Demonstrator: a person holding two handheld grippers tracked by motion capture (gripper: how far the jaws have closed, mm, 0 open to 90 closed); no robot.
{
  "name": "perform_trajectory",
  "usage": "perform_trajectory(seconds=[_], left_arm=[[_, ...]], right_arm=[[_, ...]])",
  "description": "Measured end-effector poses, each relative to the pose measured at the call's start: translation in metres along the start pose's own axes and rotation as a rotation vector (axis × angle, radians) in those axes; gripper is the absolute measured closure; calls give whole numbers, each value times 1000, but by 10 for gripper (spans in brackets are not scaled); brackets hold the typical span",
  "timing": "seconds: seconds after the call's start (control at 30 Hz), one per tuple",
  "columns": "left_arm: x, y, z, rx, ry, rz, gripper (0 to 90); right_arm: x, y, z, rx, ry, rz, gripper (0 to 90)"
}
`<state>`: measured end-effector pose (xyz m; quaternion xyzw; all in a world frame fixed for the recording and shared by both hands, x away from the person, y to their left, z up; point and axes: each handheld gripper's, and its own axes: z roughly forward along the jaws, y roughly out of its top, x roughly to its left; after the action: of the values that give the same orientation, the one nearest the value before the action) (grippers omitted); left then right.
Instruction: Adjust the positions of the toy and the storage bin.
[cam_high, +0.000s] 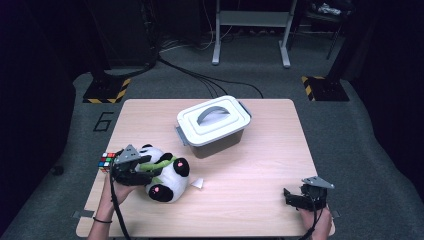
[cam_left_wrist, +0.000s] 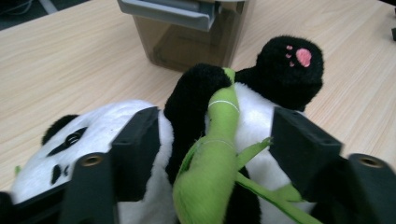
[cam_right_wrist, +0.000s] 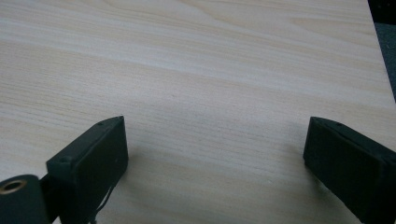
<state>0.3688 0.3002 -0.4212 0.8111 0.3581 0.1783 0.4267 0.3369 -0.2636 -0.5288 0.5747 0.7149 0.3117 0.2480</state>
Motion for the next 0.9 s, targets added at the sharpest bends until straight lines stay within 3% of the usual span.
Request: perform_trajectory(seconds=[0.13,0.17,0.23,0.47,0.53,0.7,0.73,0.9], left_arm=[[-3,-1,-12,5,19,-7,173],[-5,-4,-19,15,42,-11,162],[-6,-6,-23,14,50,-14,156],[-7,-28,-46,23,124,-49,133],[-5,-42,-52,46,142,-82,120],[-2,-63,-50,82,152,-139,72],[-3,-74,-45,96,163,-173,59],[-4,-96,-29,150,198,-213,24]], right_arm=[[0,0,0,0,0,0,58],[0,0,0,0,0,0,59],[0,0,0,0,0,0,59],[0,0,0,0,0,0,59],[0,0,0,0,0,0,58],[0,0,0,0,0,0,58],[0,0,0,0,0,0,58],[0,0,0,0,0,0,59]])
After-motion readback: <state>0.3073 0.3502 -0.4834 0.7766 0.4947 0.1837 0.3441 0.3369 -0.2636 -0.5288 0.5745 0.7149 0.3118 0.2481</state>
